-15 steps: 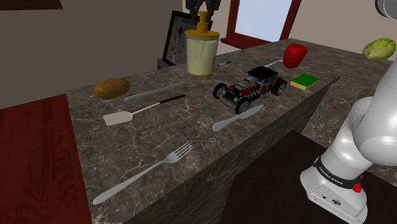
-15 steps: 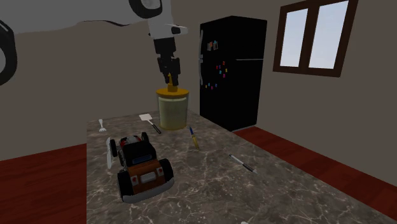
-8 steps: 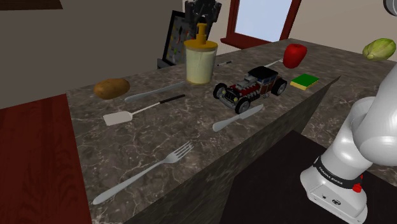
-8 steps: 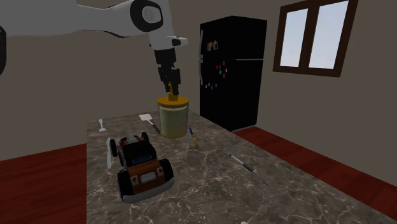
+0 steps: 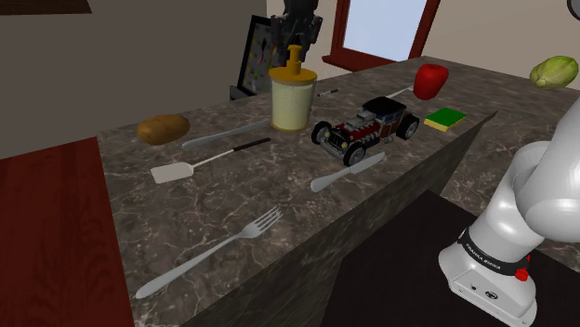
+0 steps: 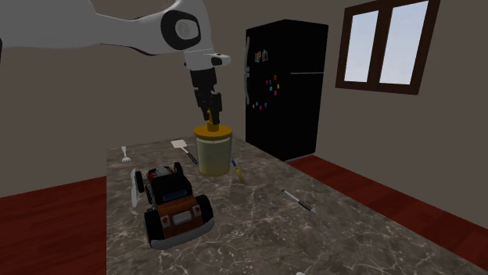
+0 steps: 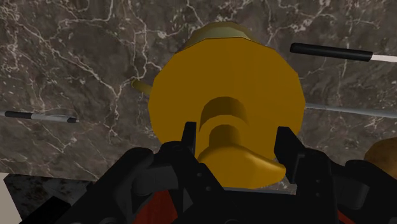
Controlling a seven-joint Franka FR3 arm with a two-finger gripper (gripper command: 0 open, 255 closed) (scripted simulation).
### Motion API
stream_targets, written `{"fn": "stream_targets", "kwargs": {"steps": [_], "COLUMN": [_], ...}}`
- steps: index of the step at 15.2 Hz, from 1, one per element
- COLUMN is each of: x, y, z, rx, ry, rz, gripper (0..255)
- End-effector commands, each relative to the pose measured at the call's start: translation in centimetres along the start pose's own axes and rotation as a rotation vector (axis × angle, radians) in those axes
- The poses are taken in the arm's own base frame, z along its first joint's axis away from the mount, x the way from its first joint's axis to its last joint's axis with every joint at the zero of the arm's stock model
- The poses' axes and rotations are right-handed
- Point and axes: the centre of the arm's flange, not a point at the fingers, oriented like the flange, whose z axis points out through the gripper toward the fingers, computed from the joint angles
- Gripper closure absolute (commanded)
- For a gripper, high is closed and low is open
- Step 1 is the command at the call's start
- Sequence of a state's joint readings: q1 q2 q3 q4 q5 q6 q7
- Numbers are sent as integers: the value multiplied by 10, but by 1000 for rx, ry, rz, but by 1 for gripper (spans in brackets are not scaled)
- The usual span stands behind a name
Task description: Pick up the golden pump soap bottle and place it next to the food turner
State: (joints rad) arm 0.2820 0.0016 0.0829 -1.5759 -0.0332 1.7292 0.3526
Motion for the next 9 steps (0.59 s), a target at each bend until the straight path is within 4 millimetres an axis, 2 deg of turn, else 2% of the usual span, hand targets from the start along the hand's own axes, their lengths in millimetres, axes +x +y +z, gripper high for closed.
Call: {"fn": "stream_targets", "kwargs": {"steps": [1, 3, 4, 9], "x": [0, 0, 0, 0], "y": [0, 0, 0, 0], "z": [0, 0, 0, 0], "rx": [0, 0, 0, 0], "ry": [1, 1, 1, 1], "rz": [0, 0, 0, 0], "gripper": [255, 255, 0, 0]}}
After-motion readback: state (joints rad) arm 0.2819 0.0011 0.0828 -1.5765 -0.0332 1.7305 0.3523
